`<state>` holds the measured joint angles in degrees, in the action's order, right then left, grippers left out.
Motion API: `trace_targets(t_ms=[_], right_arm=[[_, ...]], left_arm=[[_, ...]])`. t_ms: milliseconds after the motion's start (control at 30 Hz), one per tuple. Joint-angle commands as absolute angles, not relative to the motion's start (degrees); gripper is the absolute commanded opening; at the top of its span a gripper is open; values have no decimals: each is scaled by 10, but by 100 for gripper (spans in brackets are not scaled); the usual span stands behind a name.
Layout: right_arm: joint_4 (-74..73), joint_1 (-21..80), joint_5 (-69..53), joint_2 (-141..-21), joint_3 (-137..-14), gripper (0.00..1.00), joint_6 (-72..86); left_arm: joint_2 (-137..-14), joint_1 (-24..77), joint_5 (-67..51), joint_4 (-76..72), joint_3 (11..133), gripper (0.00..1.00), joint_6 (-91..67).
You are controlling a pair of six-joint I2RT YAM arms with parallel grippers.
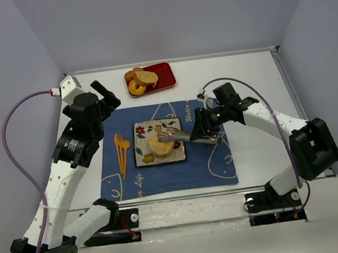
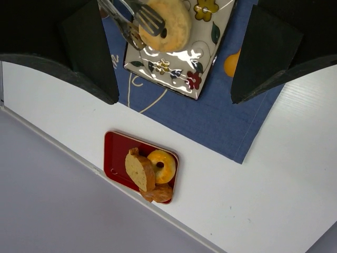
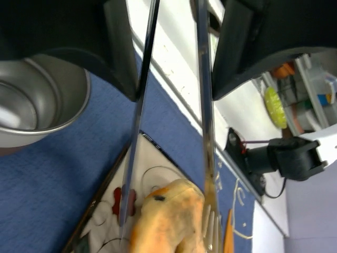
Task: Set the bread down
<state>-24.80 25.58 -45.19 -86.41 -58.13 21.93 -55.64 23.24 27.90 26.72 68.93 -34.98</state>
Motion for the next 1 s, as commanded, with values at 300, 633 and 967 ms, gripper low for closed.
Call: trace_targets(t_ms=[300,633,967], right_arm=[[-260,258,-373,-865,-692,68,209],[-286,148,-214,-804,-744,57,238],[-279,31,238,-765,-635,58,236]], left_arm=[[-528,237,283,241,679,99,-343],[-525,246,293,240,675,99,-344],[-523,255,312,243,675,99,-345]])
